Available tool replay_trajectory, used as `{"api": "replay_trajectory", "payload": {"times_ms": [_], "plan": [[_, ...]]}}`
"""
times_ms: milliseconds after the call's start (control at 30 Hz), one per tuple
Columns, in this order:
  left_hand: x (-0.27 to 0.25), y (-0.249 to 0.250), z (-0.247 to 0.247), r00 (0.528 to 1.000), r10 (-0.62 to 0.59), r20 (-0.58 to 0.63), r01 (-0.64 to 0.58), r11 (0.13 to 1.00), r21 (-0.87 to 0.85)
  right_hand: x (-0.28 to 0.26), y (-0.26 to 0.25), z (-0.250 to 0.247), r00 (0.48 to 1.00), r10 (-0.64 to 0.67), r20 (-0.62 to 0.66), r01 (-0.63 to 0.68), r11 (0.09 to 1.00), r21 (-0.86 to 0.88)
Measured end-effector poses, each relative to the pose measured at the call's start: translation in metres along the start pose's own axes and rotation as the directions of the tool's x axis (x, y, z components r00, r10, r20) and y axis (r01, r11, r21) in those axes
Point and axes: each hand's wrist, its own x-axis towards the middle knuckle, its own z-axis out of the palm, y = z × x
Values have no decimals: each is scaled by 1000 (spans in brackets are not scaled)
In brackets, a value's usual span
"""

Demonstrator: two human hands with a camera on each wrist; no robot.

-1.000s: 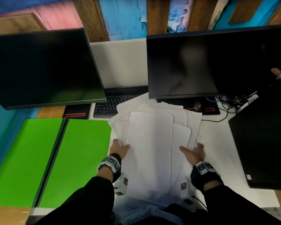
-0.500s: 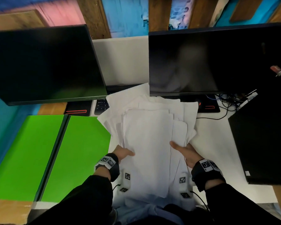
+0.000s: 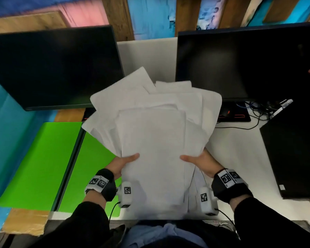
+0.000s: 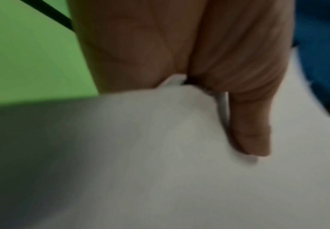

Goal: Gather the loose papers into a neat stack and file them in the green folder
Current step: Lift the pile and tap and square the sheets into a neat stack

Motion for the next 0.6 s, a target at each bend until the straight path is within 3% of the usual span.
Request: {"api": "replay_trajectory", "payload": {"times_ms": [100, 267, 467, 600], "plan": [[-22, 41, 6, 979, 204, 18, -204, 979, 0, -13, -48, -7, 987, -147, -72, 147, 989, -6], [-49, 113, 31, 890, 457, -12, -453, 885, 105, -34, -120, -15, 892, -408, -197, 415, 910, -5], [-54, 144, 95, 860, 508, 43, -506, 838, 204, -21, -142, -15, 751, -455, -478, 514, 858, -8], [-48, 164, 95, 871, 491, -9, -475, 848, 233, -28, -159, -30, 747, -487, -454, 558, 829, 29]]}}
